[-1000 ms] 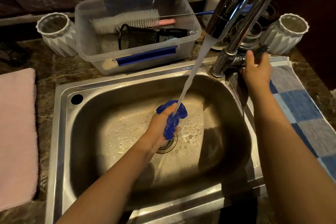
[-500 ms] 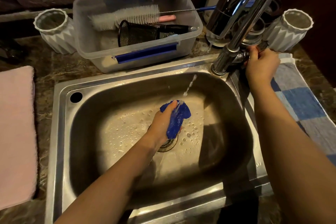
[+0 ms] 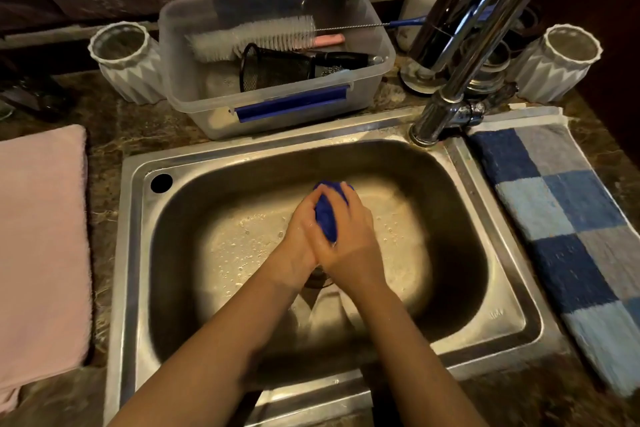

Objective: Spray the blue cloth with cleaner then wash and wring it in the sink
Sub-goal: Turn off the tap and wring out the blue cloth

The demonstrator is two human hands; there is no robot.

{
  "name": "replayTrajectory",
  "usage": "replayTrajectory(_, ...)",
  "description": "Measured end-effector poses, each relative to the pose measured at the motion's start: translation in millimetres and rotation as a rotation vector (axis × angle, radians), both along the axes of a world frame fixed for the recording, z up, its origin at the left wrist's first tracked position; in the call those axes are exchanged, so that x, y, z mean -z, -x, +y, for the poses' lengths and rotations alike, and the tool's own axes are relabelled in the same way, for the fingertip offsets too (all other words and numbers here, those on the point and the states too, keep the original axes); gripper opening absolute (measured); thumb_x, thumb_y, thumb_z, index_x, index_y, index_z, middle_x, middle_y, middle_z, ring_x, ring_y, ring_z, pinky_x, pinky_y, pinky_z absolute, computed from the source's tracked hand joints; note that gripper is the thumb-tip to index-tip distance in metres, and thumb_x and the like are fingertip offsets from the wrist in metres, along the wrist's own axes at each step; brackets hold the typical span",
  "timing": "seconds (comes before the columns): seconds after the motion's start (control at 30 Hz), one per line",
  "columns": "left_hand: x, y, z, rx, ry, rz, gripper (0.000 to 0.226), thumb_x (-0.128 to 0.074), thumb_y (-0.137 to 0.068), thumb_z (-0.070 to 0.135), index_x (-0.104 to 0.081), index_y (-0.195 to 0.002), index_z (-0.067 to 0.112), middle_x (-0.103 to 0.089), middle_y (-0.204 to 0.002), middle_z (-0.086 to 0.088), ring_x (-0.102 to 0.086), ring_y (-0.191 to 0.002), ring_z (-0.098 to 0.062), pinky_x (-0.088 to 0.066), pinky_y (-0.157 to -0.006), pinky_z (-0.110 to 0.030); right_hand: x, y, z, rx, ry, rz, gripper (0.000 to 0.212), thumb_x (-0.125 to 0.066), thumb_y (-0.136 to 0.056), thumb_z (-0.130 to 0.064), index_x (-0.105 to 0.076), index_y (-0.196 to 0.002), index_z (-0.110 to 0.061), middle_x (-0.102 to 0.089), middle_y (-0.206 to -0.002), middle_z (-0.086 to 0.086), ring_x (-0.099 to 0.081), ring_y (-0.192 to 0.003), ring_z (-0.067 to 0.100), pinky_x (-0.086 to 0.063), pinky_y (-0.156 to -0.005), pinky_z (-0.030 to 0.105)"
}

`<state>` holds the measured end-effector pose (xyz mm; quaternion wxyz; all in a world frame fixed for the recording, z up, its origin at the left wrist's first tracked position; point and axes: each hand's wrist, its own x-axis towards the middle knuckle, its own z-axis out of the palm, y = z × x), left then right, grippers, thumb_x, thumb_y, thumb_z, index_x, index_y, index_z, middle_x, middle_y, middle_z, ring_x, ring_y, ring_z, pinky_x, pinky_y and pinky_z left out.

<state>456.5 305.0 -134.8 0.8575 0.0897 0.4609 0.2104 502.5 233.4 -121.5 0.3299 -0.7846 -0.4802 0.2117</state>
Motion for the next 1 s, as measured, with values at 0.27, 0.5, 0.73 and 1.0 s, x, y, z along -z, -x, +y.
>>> replayTrajectory(0.27, 0.8, 26.4, -2.5, -0.009, -0.050, -0.002, 0.022, -0.056, -0.088, 0.032, -0.064, -0.097, 0.014, -0.070, -0.091, -0.007, -0.064, -0.089, -0.022, -0.050, -0.084, -0.040, 8.2, -12.7, 13.2, 0.066, 0.001, 0.281, 0.020, -0.042, -0.096, -0.022, -0.059, -0.101, -0.012, -0.061, -0.093, 0.006, -0.054, -0.077, 0.014, -0.041, -0.066, 0.012)
replayTrajectory(0.5, -0.1, 16.8, -3.4, 0.061, -0.257, 0.406, 0.017, -0.053, -0.090, 0.021, -0.058, -0.075, 0.013, -0.062, -0.065, -0.005, -0.060, -0.061, -0.016, -0.049, -0.058, -0.027, -4.5, -6.3, 5.4, 0.051, -0.011, 0.081, 0.038, -0.040, -0.094, -0.042, -0.040, -0.129, -0.027, -0.050, -0.126, -0.003, -0.057, -0.100, 0.012, -0.050, -0.078, 0.025)
replayTrajectory(0.73, -9.8, 10.7, -7.5, -0.020, -0.258, 0.438, 0.025, -0.052, -0.091, 0.019, -0.055, -0.068, 0.010, -0.056, -0.061, -0.006, -0.056, -0.060, -0.019, -0.047, -0.059, -0.029, 5.0, -1.0, 1.5, -0.035, -0.117, -0.166, 0.041, -0.038, -0.087, -0.045, -0.061, -0.104, -0.016, -0.063, -0.093, 0.004, -0.061, -0.075, 0.017, -0.052, -0.059, 0.028)
replayTrajectory(1.0, -9.3, 6.8, -21.1, 0.039, -0.660, 0.781, 0.045, -0.045, -0.095, 0.024, -0.040, -0.051, 0.017, -0.045, -0.053, -0.004, -0.045, -0.052, -0.015, -0.037, -0.056, -0.026, -2.5, -12.4, 16.1, -0.041, 0.315, -0.169, 0.025, -0.028, -0.097, -0.017, -0.050, -0.100, -0.005, -0.065, -0.096, 0.016, -0.060, -0.082, 0.031, -0.043, -0.067, 0.035)
